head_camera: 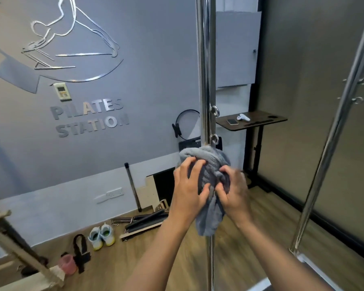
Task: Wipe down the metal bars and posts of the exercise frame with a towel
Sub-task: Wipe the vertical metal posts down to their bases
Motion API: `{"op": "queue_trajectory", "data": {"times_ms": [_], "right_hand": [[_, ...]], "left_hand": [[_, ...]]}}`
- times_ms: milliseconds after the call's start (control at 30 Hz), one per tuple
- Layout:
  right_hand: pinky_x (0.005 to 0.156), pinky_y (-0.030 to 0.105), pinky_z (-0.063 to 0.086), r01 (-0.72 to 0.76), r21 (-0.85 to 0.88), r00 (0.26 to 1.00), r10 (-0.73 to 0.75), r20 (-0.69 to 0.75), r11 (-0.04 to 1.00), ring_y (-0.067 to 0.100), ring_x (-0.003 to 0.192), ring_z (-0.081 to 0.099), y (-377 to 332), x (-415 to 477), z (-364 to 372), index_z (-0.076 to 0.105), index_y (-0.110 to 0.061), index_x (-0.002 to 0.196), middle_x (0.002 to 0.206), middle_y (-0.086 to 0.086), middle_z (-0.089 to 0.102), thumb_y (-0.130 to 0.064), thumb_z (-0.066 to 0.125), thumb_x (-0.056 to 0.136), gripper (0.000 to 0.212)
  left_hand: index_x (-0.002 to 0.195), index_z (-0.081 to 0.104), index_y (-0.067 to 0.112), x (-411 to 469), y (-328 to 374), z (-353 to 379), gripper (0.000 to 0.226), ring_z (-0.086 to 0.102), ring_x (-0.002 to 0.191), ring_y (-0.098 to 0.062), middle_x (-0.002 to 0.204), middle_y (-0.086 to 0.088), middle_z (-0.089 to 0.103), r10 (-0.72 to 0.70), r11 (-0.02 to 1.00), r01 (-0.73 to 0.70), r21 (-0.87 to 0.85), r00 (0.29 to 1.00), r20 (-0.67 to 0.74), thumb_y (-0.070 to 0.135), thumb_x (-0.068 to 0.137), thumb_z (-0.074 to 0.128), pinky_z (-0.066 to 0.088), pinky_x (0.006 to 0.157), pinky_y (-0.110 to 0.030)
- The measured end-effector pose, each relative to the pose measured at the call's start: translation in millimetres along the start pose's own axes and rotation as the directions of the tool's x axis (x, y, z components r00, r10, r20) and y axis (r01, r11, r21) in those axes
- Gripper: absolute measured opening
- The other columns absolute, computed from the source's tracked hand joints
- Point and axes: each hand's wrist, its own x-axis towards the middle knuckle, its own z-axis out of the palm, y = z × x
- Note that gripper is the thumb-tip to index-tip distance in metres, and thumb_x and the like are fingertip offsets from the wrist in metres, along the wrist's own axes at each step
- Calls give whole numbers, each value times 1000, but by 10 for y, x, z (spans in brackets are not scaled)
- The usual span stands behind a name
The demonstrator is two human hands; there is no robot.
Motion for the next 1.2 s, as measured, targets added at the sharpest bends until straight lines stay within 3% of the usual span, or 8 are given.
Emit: {"op": "queue_trajectory", "data": {"times_ms": [167, 300, 567, 767, 900, 1000, 1133, 1200], "right_hand": [[87, 14, 37, -90, 24, 995, 89, 43, 996, 19, 98, 56, -116, -5, -35, 55, -21, 107, 103, -9, 54, -9, 62, 76, 34], [89, 35, 35, -18, -69, 994, 10, -108, 997, 18, 103, 49, -324, 373, -153, 54, -24, 111, 111, -6, 55, -9, 56, 77, 37], [82, 24, 41, -278, 4, 927, 268, 261, 960, 18, 101, 59, 210, -176, -105, 47, -23, 113, 109, -3, 57, -1, 57, 87, 35], [88, 20, 38, -56, 99, 998, 57, -7, 993, 11, 102, 51, -71, 267, -114, 53, -14, 114, 109, -2, 53, -2, 56, 88, 29], [91, 24, 38, -238, 91, 965, 225, 135, 967, 20, 112, 53, 209, 51, 0, 47, -17, 131, 124, 7, 55, -7, 50, 92, 40], [92, 26, 42, -341, 39, 903, 315, 293, 939, 20, 111, 58, 381, -78, -108, 50, -28, 124, 120, 3, 61, -5, 51, 89, 42], [88, 19, 40, -167, 45, 966, 155, 208, 985, 8, 100, 54, 177, 119, -199, 54, -25, 115, 112, -4, 57, -4, 56, 88, 34], [89, 18, 38, -109, 64, 982, 98, 159, 992, 8, 103, 51, 140, 127, -128, 54, -19, 120, 116, -2, 55, -4, 54, 89, 34]], "left_hand": [[144, 43, 19, -152, -39, 28, 64, 33, 132, -24, 150, -5, 31, 14, 1000, -13, -14, 1000, 4, 22, 85, 68, 35, 113, -38], [142, 46, 14, 113, 185, -9, 62, 36, 129, -26, 150, -8, 36, 19, 1000, -20, -4, 989, -146, 19, 84, 69, 24, 112, -25], [140, 48, 18, -386, 19, 169, 58, 40, 115, -32, 146, -6, 32, 112, 947, -138, 292, 988, 104, 24, 84, 58, 57, 79, -45], [147, 38, 6, -131, 242, 81, 70, 33, 133, -40, 154, -12, 22, 83, 953, -65, 297, 995, -49, 18, 86, 69, 30, 114, -44], [146, 38, 3, -277, 172, 293, 57, 36, 130, -43, 154, -20, 30, 200, 826, -254, 504, 967, 160, 17, 93, 56, 32, 109, -47], [140, 45, 2, -462, 142, 403, 46, 40, 126, -40, 151, -20, 38, 288, 781, -382, 494, 922, 258, 11, 95, 49, 40, 101, -48], [141, 46, 4, -502, 183, 337, 59, 36, 125, -41, 149, -17, 31, 95, 901, -95, 424, 995, 21, 21, 87, 64, 39, 105, -45], [143, 44, 4, -444, 143, 318, 65, 35, 127, -43, 149, -16, 26, 88, 888, -78, 453, 996, -1, 27, 86, 66, 36, 107, -43]]}}
